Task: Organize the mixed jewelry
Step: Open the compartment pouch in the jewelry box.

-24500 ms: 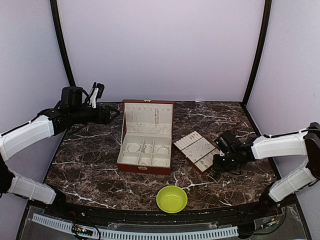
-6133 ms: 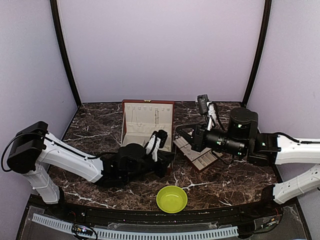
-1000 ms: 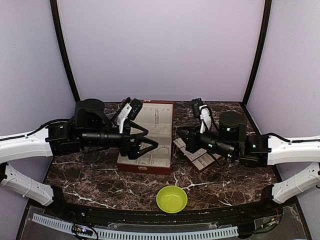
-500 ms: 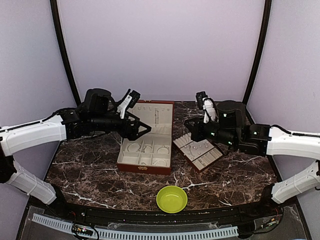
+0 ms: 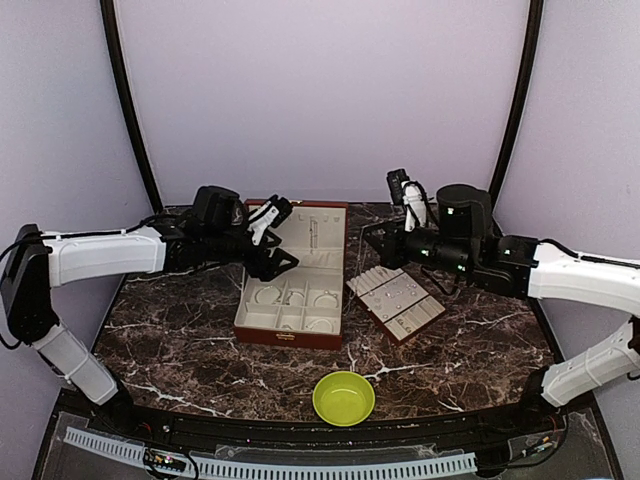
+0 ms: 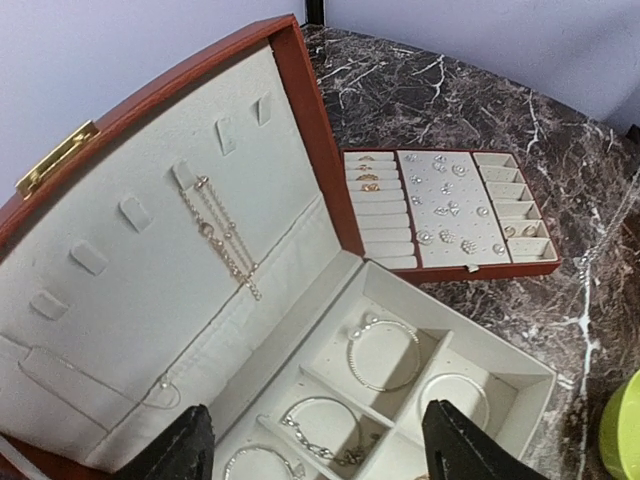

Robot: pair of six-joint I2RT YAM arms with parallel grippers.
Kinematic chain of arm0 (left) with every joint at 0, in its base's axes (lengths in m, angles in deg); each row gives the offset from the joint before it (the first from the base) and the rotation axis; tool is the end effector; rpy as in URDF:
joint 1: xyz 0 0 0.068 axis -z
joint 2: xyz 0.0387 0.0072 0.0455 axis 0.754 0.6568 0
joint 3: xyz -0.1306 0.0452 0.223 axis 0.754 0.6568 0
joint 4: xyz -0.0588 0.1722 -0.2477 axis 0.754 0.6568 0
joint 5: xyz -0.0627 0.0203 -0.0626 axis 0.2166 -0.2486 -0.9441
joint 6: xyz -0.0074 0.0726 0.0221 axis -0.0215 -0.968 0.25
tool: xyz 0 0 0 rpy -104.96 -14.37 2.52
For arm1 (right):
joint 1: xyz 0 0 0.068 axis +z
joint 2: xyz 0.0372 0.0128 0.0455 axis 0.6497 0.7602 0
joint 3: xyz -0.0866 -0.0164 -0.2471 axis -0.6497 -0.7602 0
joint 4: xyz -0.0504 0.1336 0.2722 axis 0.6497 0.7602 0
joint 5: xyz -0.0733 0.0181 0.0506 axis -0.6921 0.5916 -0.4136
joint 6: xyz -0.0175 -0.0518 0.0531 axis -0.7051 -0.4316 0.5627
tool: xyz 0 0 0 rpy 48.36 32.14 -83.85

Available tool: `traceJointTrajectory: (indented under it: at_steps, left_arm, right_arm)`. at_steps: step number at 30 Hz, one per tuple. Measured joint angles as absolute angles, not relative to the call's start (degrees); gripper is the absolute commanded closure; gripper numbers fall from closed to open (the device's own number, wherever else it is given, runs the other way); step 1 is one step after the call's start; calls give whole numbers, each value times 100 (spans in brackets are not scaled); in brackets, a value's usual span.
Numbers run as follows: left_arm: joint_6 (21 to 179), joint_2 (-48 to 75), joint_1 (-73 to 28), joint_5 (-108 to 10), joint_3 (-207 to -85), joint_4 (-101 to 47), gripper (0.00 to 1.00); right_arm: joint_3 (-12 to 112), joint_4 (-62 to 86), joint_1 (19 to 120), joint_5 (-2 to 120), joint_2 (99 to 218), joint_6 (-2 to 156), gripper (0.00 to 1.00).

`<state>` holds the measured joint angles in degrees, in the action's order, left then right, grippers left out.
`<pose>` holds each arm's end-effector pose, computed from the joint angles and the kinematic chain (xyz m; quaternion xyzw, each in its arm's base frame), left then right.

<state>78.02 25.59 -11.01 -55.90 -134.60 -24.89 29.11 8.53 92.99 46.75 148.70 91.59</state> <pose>0.3199 -0.2709 0.2262 0.4060 0.7437 -0.2348 0.4764 0.2308 0.2913 0.2950 -0.1833 0.7644 0.3435 0.5139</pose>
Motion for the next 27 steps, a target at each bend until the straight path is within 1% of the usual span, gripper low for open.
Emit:
traceJointTrajectory:
  at_steps: [2,5,9,11,12,13,14,16,27]
  left_arm:
    - [7396,2777,-1134,-5535,-13460,-2723,24]
    - [6941,3053,-1212,-5522,-13414,-3127,19]
    - [6412,3400,-1350,-5507,-13368,-3820,18]
    - [6148,3597,-1394,-5489,-13377,-4091,20]
    - [6030,3700,-1409,-5478,-13398,-4176,26]
    - [5896,3804,-1418,-5467,-13427,-4246,29]
    - [5767,3912,-1418,-5458,-13468,-4285,36]
    - [5557,4093,-1418,-5445,-13556,-4344,42]
    - [4930,4406,-1416,-5434,-13761,-4445,53]
  right_arm:
    - [2911,810,9299,4729,14920,9188,100]
    - [2913,792,9299,4780,14946,9240,100]
    - [3020,877,9297,4780,15010,9244,100]
    - [3125,884,9294,4784,15073,9242,100]
    - [3169,884,9290,4799,15097,9242,100]
    - [3195,875,9286,4813,15115,9244,100]
    - [3204,866,9279,4828,15121,9247,100]
    - [3204,838,9257,4893,15123,9271,100]
    - [3204,611,9157,5337,15263,9330,100]
